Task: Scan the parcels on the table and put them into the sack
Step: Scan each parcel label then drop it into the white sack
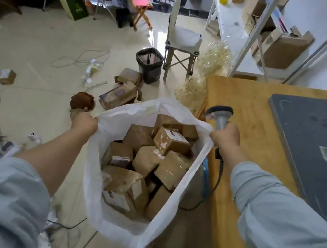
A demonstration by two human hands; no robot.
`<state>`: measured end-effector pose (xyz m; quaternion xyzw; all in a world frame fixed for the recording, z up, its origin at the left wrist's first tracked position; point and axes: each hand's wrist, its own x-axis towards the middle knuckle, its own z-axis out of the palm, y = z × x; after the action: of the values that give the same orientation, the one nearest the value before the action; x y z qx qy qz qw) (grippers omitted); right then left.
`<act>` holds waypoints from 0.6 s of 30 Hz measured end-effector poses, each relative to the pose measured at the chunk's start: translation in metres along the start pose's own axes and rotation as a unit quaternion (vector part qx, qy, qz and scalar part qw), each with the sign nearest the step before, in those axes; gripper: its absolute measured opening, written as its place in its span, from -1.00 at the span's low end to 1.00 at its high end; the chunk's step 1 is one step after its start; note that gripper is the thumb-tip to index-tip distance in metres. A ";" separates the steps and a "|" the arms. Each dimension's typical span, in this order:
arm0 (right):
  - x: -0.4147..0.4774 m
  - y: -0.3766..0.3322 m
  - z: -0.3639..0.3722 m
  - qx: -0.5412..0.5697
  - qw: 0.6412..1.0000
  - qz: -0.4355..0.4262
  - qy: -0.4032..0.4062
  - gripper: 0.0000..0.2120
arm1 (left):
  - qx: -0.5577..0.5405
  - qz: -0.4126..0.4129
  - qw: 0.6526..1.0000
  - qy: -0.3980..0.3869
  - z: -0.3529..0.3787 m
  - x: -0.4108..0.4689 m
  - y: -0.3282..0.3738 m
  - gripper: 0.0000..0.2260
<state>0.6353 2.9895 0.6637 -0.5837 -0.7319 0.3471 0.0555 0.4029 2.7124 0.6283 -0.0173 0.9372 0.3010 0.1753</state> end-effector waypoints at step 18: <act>-0.065 0.060 -0.047 0.206 0.975 0.063 -0.044 -0.72 | 0.314 0.156 0.936 -0.041 0.041 -0.102 0.089 -0.34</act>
<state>0.7273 2.9573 0.6860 -0.5887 -0.6078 0.5192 0.1201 0.4992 2.8015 0.6815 0.1971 0.9670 0.0152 0.1607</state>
